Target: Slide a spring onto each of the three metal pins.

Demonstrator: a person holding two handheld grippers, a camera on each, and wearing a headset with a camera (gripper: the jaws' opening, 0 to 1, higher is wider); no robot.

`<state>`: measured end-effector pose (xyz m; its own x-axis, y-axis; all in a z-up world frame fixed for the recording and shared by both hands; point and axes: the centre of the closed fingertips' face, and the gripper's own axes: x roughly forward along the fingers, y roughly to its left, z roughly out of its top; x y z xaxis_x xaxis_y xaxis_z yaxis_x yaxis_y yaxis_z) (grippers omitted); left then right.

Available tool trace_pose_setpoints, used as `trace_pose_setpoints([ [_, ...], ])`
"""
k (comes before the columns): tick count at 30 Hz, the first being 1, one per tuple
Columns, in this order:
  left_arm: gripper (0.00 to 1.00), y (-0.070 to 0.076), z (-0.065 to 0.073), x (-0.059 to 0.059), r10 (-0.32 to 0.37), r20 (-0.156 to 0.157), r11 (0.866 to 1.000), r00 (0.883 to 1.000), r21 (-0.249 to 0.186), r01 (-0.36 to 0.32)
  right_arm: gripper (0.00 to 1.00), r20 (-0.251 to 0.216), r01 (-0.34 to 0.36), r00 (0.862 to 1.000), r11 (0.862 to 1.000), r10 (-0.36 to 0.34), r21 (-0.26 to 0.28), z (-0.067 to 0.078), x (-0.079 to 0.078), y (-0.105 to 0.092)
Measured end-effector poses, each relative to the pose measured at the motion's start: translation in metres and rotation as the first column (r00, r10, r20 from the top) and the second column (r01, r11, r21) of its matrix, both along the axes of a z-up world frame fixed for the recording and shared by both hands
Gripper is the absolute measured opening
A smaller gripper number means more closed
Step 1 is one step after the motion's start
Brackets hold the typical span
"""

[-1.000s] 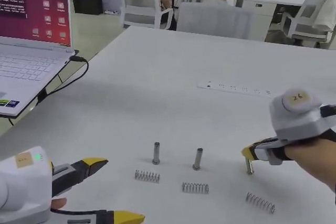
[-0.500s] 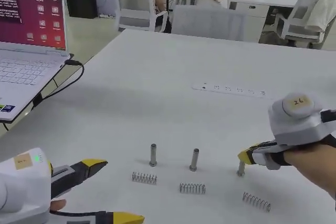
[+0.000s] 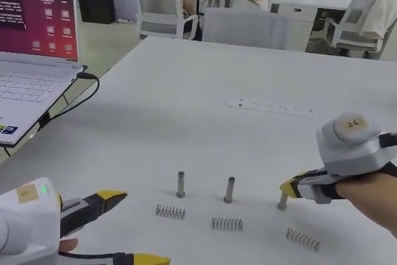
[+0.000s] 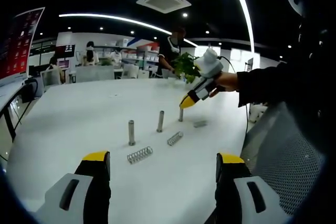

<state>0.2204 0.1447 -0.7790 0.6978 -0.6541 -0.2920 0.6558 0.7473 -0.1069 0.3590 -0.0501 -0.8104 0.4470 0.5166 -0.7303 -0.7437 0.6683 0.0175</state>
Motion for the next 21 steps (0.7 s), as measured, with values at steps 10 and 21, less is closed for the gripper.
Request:
trace_pose_setpoints([
  [10, 0.79, -0.0004, 0.0005, -0.0010, -0.001, -0.005, 1.000, 1.000, 0.000, 0.001, 0.06, 0.000, -0.012, 1.000, 1.000, 0.012, -0.007, -0.0006, -0.0033, 0.0000],
  [21, 0.79, -0.0013, 0.0008, -0.0013, -0.012, -0.006, 1.000, 1.000, 0.004, 0.012, 0.09, 0.008, -0.017, 1.000, 1.000, 0.017, -0.005, 0.0015, -0.0047, -0.0020],
])
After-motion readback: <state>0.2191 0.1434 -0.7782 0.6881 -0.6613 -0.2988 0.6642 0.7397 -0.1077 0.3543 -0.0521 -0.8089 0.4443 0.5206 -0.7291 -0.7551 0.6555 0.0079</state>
